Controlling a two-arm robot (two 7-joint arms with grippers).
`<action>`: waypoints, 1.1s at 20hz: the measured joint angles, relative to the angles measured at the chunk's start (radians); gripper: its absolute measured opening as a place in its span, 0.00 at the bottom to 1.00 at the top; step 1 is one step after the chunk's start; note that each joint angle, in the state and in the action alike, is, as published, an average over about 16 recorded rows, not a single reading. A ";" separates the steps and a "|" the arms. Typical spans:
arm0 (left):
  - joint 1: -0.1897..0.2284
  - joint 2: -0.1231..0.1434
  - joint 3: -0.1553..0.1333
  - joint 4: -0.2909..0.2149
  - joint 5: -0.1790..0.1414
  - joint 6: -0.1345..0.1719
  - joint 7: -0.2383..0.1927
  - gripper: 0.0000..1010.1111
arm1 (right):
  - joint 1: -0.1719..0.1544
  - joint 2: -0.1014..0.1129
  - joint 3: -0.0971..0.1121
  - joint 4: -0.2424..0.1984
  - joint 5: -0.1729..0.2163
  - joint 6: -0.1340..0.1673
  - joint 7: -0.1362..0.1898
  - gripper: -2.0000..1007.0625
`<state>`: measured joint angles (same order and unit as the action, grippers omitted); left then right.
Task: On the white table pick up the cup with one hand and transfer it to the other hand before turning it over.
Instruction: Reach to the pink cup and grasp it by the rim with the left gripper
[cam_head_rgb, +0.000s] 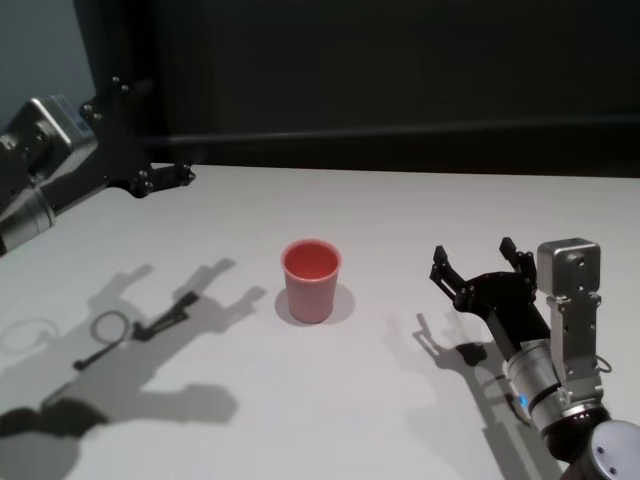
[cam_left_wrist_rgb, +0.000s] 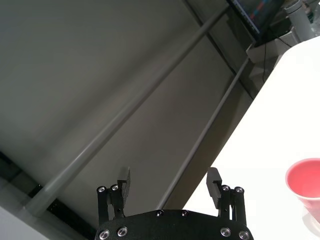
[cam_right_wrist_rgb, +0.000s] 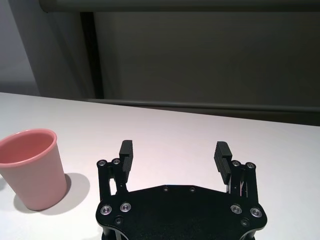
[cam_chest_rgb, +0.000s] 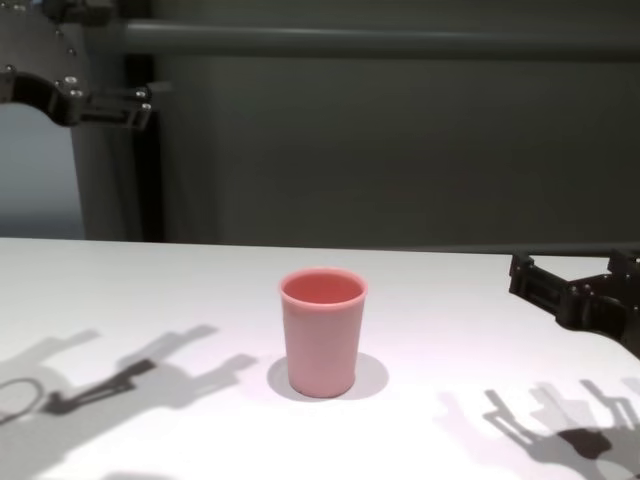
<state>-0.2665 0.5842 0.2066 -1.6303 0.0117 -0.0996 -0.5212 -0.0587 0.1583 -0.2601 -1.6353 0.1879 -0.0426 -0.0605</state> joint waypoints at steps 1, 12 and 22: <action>-0.017 0.010 0.011 0.003 0.004 -0.004 -0.017 0.99 | 0.000 0.000 0.000 0.000 0.000 0.000 0.000 0.99; -0.255 0.094 0.175 0.045 0.074 -0.083 -0.246 0.99 | 0.000 0.000 0.000 0.000 0.000 0.000 0.000 0.99; -0.458 0.101 0.334 0.100 0.146 -0.159 -0.438 0.99 | 0.000 0.000 0.000 0.000 0.000 0.000 0.000 0.99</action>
<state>-0.7245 0.6855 0.5402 -1.5306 0.1579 -0.2587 -0.9590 -0.0587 0.1583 -0.2601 -1.6353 0.1879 -0.0426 -0.0605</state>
